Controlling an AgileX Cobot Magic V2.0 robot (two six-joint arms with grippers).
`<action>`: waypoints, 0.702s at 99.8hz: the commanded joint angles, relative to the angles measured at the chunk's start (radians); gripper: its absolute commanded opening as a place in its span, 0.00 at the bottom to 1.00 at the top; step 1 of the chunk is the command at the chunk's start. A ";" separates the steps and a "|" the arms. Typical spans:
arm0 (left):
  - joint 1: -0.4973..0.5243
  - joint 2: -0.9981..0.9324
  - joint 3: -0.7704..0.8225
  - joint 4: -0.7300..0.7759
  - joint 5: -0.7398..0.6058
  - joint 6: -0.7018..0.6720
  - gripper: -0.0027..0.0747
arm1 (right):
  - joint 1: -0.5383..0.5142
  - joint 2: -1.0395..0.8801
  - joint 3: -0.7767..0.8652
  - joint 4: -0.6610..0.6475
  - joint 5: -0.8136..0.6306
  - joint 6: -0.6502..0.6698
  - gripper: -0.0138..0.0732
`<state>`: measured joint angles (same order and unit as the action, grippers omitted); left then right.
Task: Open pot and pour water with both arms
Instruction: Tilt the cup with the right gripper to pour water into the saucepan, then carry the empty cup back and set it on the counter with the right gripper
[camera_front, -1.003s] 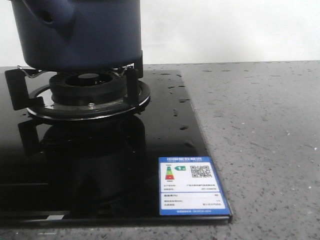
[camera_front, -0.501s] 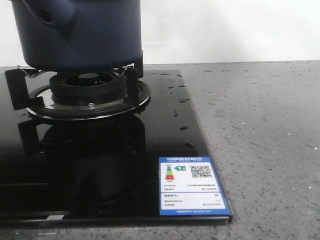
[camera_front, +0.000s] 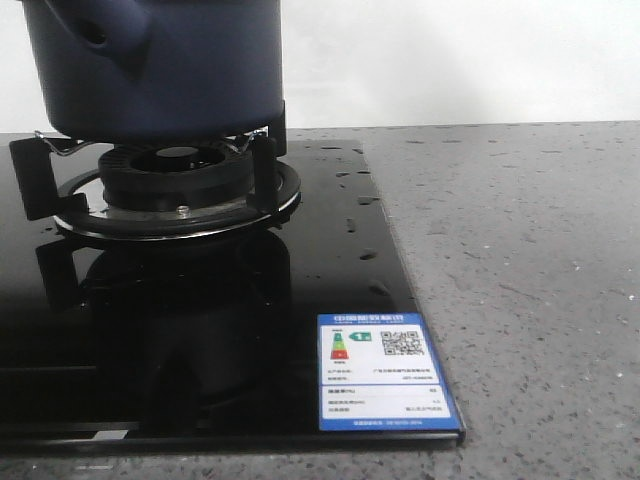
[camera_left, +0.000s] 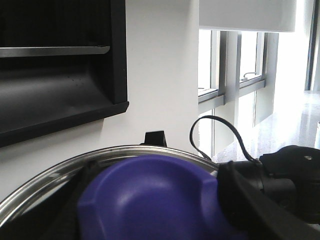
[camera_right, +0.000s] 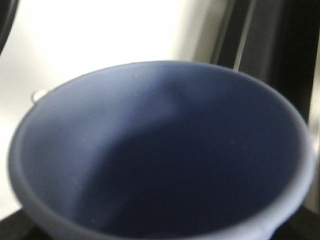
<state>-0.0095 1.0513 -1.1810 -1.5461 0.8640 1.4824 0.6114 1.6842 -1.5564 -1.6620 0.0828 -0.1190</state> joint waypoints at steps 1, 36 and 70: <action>-0.010 -0.022 -0.039 -0.083 -0.013 -0.009 0.37 | -0.006 -0.048 -0.039 0.166 0.121 0.156 0.52; -0.053 -0.005 -0.039 -0.040 -0.044 -0.009 0.37 | -0.039 -0.141 -0.039 0.619 0.570 0.408 0.52; -0.116 0.065 -0.039 -0.030 -0.046 -0.009 0.37 | -0.361 -0.363 0.308 0.980 0.213 0.494 0.52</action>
<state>-0.1139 1.1292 -1.1810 -1.4926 0.8357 1.4824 0.3311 1.4236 -1.3605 -0.6977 0.5324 0.3220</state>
